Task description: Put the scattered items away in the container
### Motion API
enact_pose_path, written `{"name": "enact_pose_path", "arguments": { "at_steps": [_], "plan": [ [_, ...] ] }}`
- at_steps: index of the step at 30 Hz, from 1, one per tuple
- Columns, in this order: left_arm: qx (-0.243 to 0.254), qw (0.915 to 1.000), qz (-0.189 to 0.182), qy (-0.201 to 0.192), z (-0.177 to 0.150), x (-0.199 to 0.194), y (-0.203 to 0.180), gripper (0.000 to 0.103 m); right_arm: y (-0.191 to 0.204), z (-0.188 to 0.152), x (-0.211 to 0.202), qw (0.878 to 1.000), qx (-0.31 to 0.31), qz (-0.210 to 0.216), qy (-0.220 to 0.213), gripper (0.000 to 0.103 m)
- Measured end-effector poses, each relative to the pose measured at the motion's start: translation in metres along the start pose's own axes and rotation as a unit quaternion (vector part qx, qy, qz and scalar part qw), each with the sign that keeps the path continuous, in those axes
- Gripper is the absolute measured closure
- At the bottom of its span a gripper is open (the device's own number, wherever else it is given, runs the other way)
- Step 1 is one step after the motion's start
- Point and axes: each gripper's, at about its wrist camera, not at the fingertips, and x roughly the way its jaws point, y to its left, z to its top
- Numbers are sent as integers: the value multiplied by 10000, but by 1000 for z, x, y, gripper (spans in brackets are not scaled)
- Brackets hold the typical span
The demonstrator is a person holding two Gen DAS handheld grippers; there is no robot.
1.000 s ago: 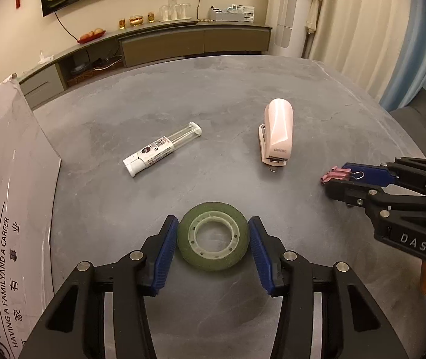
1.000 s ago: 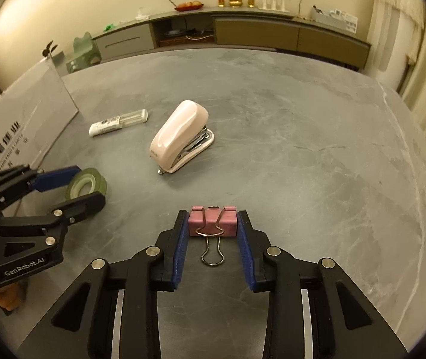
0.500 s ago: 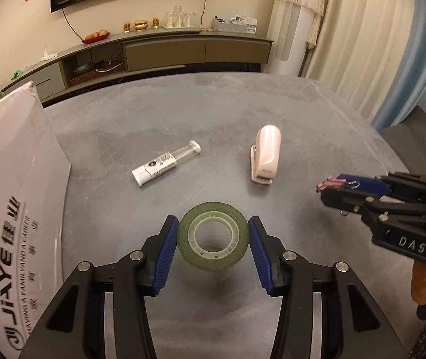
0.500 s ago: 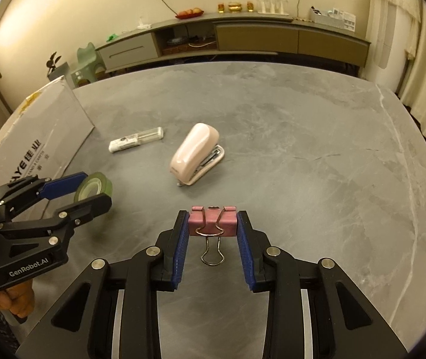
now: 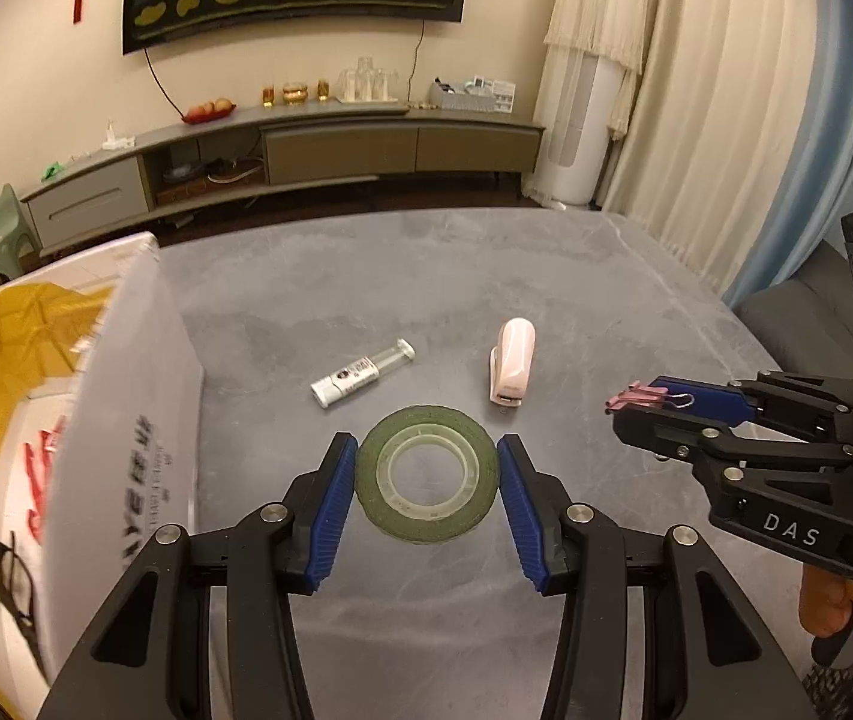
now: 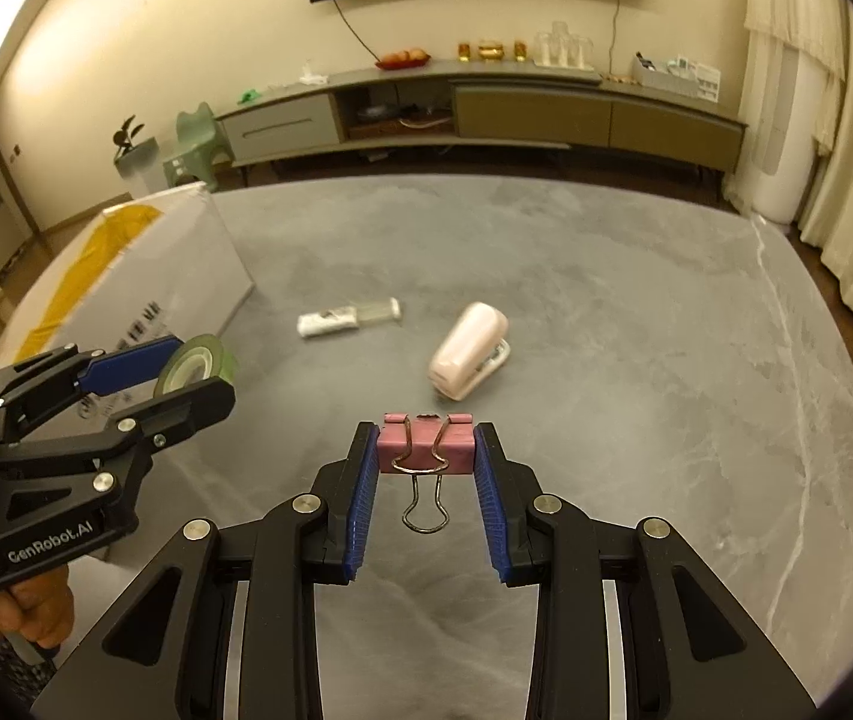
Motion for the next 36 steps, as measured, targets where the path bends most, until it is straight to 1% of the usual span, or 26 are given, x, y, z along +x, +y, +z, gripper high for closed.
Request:
{"name": "enact_pose_path", "arguments": {
  "at_steps": [11, 21, 27, 36],
  "plan": [
    [-70, 9991, 44, -419, 4, -54, 15, 54, 48, 9, -26, 9991, -291, -17, -309, 70],
    [-180, 9971, 105, -736, 3, -91, 34, 54, 95, 18, -49, 9956, -646, -58, -673, 70],
    [-265, 9955, 159, -890, 1, -110, 48, 54, 118, 27, -60, 9935, -758, 22, -843, 70],
    [-420, 9929, 281, -1080, -4, -135, 69, 54, 152, 39, -66, 9905, -910, 165, -1015, 70]
  ]
}}
